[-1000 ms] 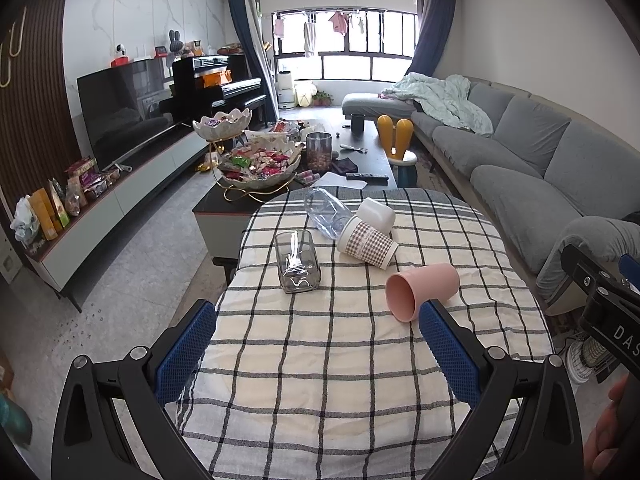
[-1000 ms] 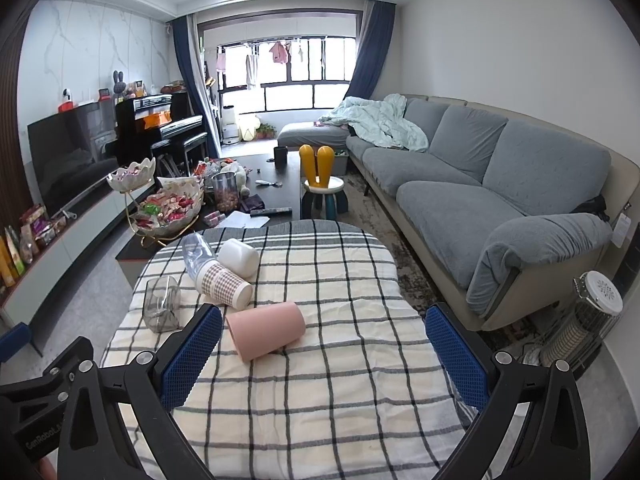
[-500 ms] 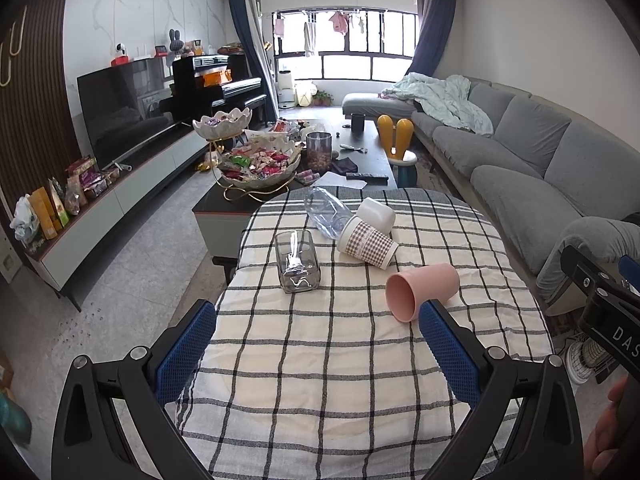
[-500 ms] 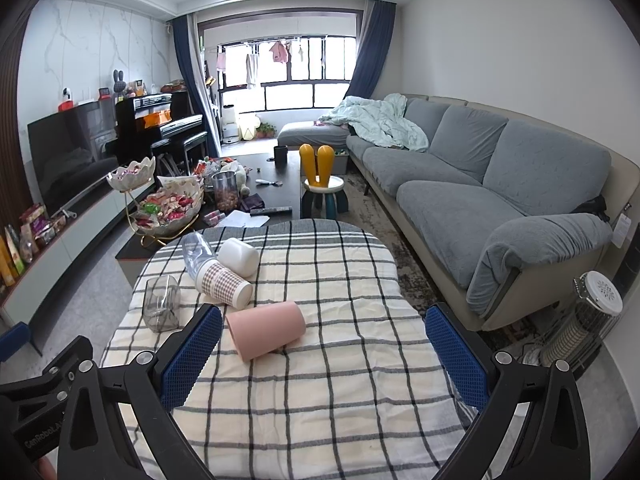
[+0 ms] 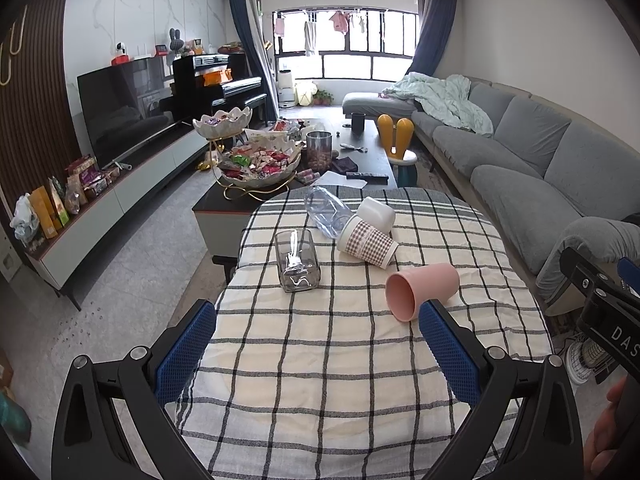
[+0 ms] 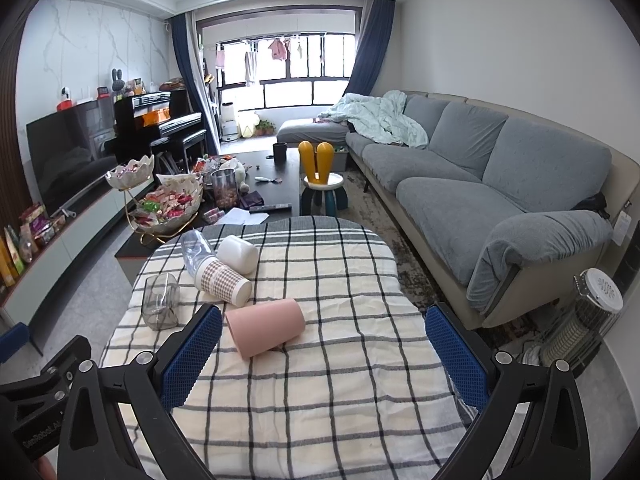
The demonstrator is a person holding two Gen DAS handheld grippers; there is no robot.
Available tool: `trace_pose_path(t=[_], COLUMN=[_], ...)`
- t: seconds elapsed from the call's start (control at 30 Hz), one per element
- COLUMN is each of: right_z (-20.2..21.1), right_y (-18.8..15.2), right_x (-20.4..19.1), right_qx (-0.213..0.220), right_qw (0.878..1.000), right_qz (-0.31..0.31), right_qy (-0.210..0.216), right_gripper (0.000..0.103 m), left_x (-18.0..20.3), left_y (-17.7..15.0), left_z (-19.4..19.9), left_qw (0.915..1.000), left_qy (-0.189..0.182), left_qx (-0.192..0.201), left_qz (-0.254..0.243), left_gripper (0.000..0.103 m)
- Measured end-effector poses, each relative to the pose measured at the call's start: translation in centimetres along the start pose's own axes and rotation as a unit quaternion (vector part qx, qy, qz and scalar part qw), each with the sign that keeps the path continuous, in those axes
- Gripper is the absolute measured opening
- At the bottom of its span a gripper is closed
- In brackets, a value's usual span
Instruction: Flip cup upside down
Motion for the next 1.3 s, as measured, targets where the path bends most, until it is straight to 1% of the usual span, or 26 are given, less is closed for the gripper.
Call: trace_pose_path(t=[0.97,1.13,1.3], right_z=[-0.2,-0.1,-2.4], right_y=[-0.1,0.1,1.0], right_x=[-0.1,-0.3,-1.4], right_qx=[-0.002,0.0,-0.003], right_qw=[1.0,1.0,1.0], right_qz=[0.0,0.007,0.009], right_qy=[0.0,0.002,0.005], right_gripper=[0.102,0.102,0.102], left_x=[-0.1,-0.6,-1.6], left_y=[-0.3,-0.5,0.1], left_z=[-0.2,-1.4,-3.7], left_qw=[1.0,0.9998,0.9993], left_qy=[0.001,0.008,0.015], left_qx=[-0.003,-0.017,-0.031], left_qz=[0.002,0.005,0.016], left_gripper=[0.103,0.103,0.103])
Point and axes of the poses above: each gripper's, at about its wrist camera, not at the fingertips, and z roughly against the way its jaws point, x to its right, y to its top, the point moved 9 cm from there along -z, roughly the way its jaws point, and after that the axes turned 1 degree about y, right-handed, at the moved point
